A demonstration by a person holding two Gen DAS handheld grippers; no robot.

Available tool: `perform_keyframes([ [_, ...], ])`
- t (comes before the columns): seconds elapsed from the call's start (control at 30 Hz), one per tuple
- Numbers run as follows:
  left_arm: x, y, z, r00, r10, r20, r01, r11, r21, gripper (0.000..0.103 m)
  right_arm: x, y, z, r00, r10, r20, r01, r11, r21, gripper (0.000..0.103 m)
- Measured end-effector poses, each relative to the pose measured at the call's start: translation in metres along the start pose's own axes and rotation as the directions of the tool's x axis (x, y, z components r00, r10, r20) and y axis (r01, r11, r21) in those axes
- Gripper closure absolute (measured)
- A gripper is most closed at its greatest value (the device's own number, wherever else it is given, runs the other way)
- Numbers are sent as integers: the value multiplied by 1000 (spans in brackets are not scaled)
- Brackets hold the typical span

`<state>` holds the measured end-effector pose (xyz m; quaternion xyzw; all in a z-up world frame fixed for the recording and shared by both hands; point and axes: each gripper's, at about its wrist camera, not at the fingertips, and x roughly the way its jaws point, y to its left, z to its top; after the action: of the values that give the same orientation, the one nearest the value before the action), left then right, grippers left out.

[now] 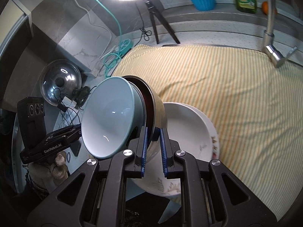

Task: Organize plates and bowls
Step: 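Lift the nested bowls and carry them over the white plate stack, then lower the nested bowls onto the plates and open the left tool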

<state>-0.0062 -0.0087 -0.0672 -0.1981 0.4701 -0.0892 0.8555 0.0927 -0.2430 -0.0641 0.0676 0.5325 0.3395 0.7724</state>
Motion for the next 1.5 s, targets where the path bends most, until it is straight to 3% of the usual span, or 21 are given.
perform_keyframes([
  [0.27,18,-22,-9,999,4,-42,-3,999,32,92,-8,-29,-18,1000,-21,-4,21,999,43,89],
  [0.73,28,-28,-17,997,35,-66,-33,999,32,92,-1,-41,-31,999,-14,-34,16,999,46,89],
  [1.3,22,-32,-20,998,58,-35,-56,997,44,91,-7,-43,-32,1000,-20,-19,21,999,29,87],
  [1.37,20,-33,-21,997,65,-30,-63,997,45,88,-9,-40,-32,1000,-28,-13,28,999,17,85],
  [1.5,14,-31,-23,997,74,-15,-73,997,37,86,-15,-38,-34,999,-52,3,52,999,0,73],
])
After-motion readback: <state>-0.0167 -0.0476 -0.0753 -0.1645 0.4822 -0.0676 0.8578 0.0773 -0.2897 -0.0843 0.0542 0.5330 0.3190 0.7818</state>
